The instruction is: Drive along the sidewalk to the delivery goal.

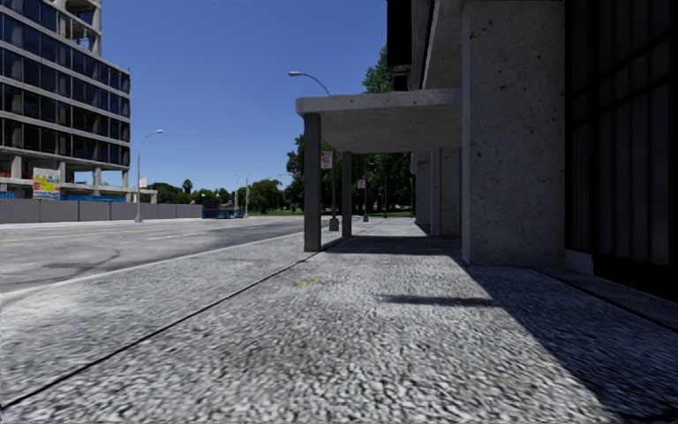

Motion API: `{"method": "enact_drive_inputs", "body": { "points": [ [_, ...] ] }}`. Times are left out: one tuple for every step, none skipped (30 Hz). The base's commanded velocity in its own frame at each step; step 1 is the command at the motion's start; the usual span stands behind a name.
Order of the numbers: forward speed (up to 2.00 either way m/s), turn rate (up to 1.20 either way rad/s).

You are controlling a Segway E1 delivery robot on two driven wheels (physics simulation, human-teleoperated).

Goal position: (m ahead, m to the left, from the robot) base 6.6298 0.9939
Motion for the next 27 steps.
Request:
{"method": "enact_drive_inputs", "body": {
  "points": [
    [2.00,0.01],
    [2.00,0.01],
    [2.00,0.21],
    [2.00,0.41],
    [2.00,0.62],
    [2.00,0.72],
    [2.00,0.74],
    [2.00,0.74],
    [2.00,0.75],
    [2.00,0.75],
    [2.00,0.75],
    [2.00,0.75],
    [2.00,0.73],
    [2.00,0.73],
    [2.00,0.72],
    [2.00,0.69],
    [2.00,0.60],
    [2.00,0.55],
    [2.00,0.53],
    [2.00,0.45],
    [2.00,0.25],
    [2.00,0.06],
    [2.00,0.00],
    [2.00,0.00],
    [2.00,0.00],
    [2.00,0.00],
    [2.00,0.00]
  ]
}}
